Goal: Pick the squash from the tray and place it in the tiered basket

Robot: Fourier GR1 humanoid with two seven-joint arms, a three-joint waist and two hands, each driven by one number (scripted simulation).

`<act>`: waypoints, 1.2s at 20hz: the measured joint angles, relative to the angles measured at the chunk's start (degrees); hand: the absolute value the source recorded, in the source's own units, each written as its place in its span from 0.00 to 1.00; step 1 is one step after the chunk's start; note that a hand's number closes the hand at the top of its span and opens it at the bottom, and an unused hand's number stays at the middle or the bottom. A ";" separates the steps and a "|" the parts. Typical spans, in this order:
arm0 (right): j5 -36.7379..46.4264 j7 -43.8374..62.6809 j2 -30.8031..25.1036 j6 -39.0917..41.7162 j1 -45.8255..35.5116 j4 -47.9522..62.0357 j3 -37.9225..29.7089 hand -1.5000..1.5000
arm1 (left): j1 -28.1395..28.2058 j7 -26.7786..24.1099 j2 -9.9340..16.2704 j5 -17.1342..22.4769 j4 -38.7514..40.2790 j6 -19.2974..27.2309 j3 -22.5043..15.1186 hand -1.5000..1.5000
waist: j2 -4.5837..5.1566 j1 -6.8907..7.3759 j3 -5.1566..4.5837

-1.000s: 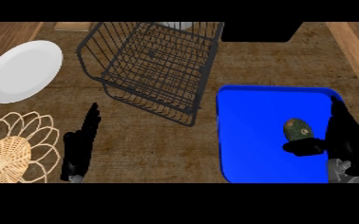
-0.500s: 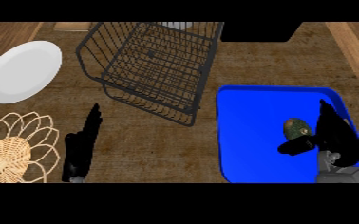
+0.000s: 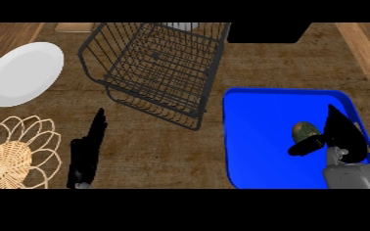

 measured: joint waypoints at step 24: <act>4.19 -8.97 4.88 -1.35 -1.41 12.52 -5.81 1.00 | 2.33 2.62 -3.36 -6.05 -3.16 -4.60 5.67 0.50 | -0.20 -0.16 -0.37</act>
